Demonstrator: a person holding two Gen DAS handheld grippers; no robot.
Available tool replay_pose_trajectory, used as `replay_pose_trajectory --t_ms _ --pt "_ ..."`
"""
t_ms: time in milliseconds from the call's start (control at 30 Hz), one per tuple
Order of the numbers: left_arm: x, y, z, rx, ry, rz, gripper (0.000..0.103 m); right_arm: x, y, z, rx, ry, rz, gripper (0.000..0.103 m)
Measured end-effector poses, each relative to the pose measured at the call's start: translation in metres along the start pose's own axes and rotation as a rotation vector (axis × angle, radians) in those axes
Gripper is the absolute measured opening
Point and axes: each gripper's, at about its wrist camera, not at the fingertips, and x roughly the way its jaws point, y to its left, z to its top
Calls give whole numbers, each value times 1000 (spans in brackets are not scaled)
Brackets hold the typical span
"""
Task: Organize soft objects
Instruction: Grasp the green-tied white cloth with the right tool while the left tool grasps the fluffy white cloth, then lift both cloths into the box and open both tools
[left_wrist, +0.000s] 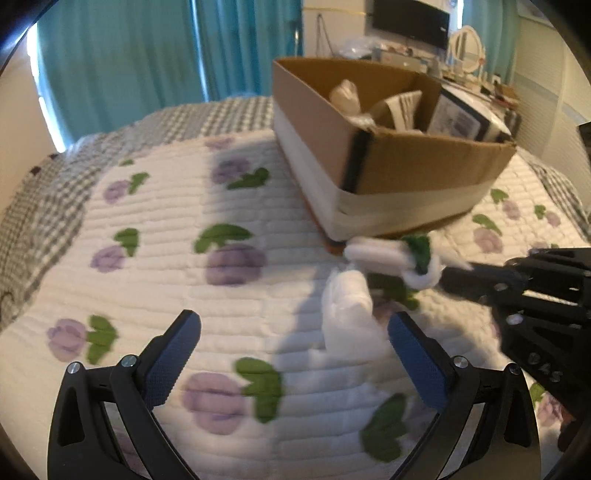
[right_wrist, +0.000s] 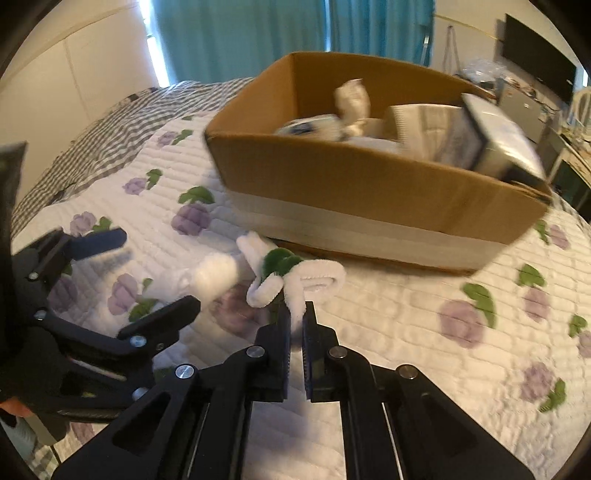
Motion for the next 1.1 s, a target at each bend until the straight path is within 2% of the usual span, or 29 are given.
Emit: replay_pose_trajectory --t_ms 67,133,167,233,267,333,633,933,1100 --pt "7 -6 0 -2 21 -14 88 -6 -10 -3 5 -6 -53 5" --pt "17 -12 1 3 44 -22 72 -8 -19 -5 17 -9 -79 5" --pt "22 -16 2 9 54 -31 68 -8 -25 -5 34 -12 -81 5" --pt "28 -21 2 17 65 -45 48 -9 -32 -5 54 -14 -80 5" --pt "30 -23 2 21 68 -50 43 -9 -34 -5 55 -16 -86 5" --pt "30 -26 2 29 65 -55 29 -8 -34 -5 52 -17 -87 5" --pt "3 -27 2 54 7 -17 26 -18 -26 -3 37 -35 -81 5" --pt "-60 -36 15 69 -97 -10 25 -81 -24 -7 63 -143 -81 5" --pt "-95 -42 28 75 -166 -21 26 -119 -24 4 64 -213 -95 5"
